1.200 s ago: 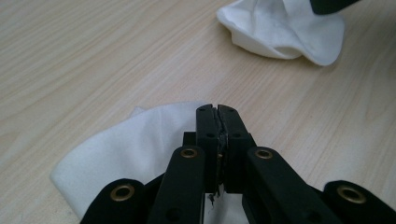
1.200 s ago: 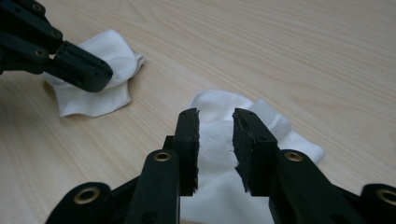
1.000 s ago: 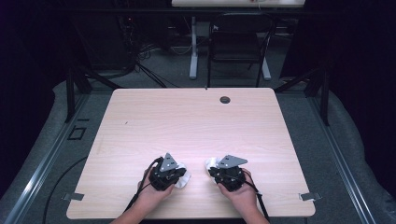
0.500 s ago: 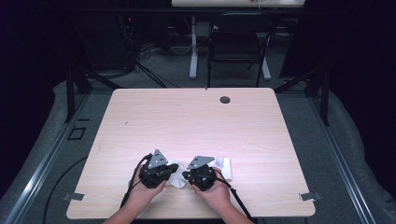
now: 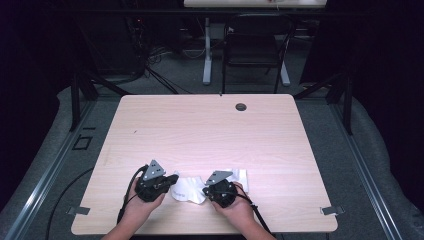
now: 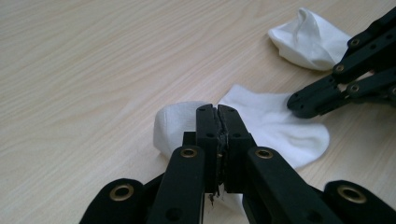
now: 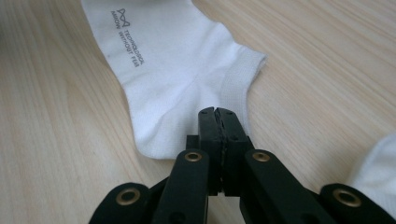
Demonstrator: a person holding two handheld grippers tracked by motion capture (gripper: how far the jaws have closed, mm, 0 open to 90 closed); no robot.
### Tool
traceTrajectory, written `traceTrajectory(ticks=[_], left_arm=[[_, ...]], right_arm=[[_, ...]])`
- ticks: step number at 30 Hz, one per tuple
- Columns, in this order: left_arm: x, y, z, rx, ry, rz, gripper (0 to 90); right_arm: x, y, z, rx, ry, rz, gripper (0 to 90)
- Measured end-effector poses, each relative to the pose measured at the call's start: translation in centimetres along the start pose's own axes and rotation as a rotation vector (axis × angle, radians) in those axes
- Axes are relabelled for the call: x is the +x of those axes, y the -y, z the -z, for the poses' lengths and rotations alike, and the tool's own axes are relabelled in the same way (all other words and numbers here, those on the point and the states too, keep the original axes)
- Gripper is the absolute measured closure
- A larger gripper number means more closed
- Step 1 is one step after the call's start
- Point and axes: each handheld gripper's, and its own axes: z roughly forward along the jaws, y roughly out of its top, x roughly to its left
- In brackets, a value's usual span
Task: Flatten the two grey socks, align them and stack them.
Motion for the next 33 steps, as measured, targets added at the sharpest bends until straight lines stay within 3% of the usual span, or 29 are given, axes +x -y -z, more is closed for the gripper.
traceTrajectory(ticks=[10, 15, 17, 29, 33], left_arm=[[0.5, 1.5, 0.5, 0.039, -0.022, 0.006, 87.9], [0.5, 2.2, 0.4, 0.074, -0.009, 0.029, 85.9], [0.4, 2.7, 0.6, 0.104, -0.014, 0.019, 82.6], [0.8, 3.6, 0.3, 0.178, -0.033, 0.027, 78.8], [0.9, 3.4, 0.6, 0.155, -0.054, 0.025, 78.1]], right_arm=[[-0.2, 1.2, 1.6, 0.037, 0.046, -0.006, 90.0], [-0.6, 1.9, 2.2, 0.026, 0.069, -0.041, 90.0], [-0.5, 2.1, 2.4, 0.028, 0.075, -0.056, 90.0], [-0.6, 2.5, 2.6, 0.014, 0.088, -0.053, 90.0], [-0.8, 2.5, 2.6, 0.011, 0.088, -0.051, 89.8]])
